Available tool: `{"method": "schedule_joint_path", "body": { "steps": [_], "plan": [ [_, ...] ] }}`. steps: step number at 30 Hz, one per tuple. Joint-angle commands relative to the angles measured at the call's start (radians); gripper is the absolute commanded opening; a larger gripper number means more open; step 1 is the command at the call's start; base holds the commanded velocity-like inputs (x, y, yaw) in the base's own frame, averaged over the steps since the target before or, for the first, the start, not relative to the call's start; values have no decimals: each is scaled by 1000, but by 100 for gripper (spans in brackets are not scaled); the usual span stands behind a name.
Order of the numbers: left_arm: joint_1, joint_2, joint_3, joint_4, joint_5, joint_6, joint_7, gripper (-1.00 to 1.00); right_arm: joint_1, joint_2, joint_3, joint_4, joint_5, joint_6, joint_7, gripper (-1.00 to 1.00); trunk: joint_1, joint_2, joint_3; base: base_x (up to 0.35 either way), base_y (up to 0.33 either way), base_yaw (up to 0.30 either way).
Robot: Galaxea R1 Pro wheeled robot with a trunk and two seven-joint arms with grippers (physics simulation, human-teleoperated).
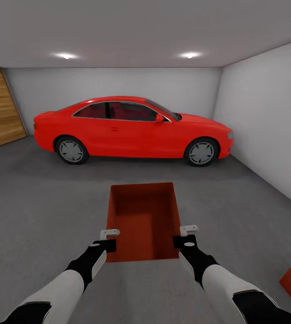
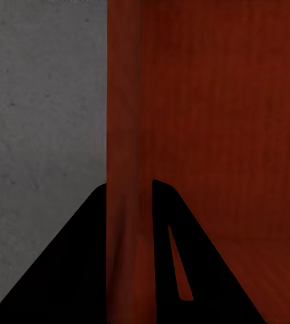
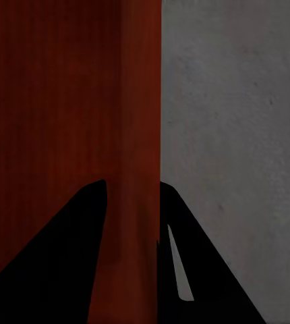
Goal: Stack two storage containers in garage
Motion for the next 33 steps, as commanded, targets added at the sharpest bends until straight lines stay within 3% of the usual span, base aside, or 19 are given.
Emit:
{"method": "schedule_joint_path", "body": {
  "steps": [1, 33],
  "plan": [
    [0, 36, -19, -5, 4, -10, 4, -100, -1, -8, 6, 4, -17, 5, -2, -100, 1, -2, -2, 323, 0, 0],
    [0, 34, -23, -7, -1, -11, 4, -100, -1, -8, 6, 4, -16, 4, -2, -100, 1, -2, -1, 315, 0, -3]
  ]
}}
